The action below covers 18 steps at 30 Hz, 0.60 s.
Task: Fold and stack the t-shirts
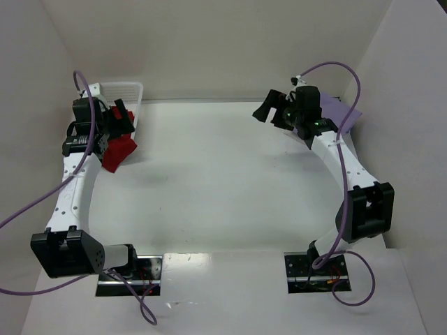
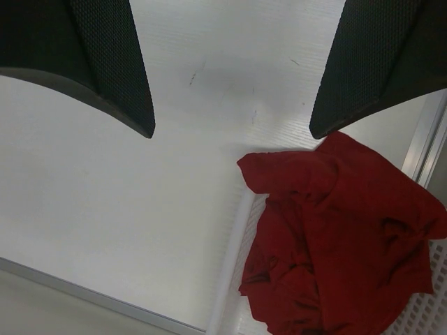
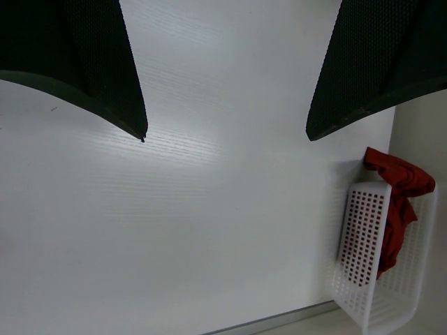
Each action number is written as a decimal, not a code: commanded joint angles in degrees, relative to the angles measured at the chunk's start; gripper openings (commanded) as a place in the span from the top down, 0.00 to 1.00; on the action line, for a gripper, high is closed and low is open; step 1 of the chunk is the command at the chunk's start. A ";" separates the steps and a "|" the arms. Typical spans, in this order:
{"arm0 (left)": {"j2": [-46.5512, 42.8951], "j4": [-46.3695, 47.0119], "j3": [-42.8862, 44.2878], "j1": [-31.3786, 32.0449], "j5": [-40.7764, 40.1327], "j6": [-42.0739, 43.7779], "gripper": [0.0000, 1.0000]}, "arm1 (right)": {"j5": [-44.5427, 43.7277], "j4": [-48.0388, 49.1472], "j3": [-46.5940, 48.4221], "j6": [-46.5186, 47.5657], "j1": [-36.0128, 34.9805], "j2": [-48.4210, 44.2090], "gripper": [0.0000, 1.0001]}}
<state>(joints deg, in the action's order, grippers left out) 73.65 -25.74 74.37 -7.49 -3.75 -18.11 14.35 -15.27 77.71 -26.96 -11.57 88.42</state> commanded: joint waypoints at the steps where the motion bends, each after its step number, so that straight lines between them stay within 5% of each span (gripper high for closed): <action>1: 0.36 0.69 0.43 -0.42 -2.31 0.71 0.01 | 2.53 1.74 1.39 -0.20 0.41 1.05 0.00; 12: 15.36 -4.14 10.42 -2.69 -13.82 -1.32 0.01 | 2.43 1.91 -1.50 0.33 0.41 -2.47 0.00; 18: 24.94 -4.84 16.41 -8.59 -9.44 -2.01 0.01 | 3.13 2.96 -3.01 0.33 0.41 -3.08 0.00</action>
<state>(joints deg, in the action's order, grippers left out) 94.48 -29.95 86.00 -12.19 -13.72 -18.39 16.05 -15.05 75.26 -27.16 -11.57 87.57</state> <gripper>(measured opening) 0.992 0.999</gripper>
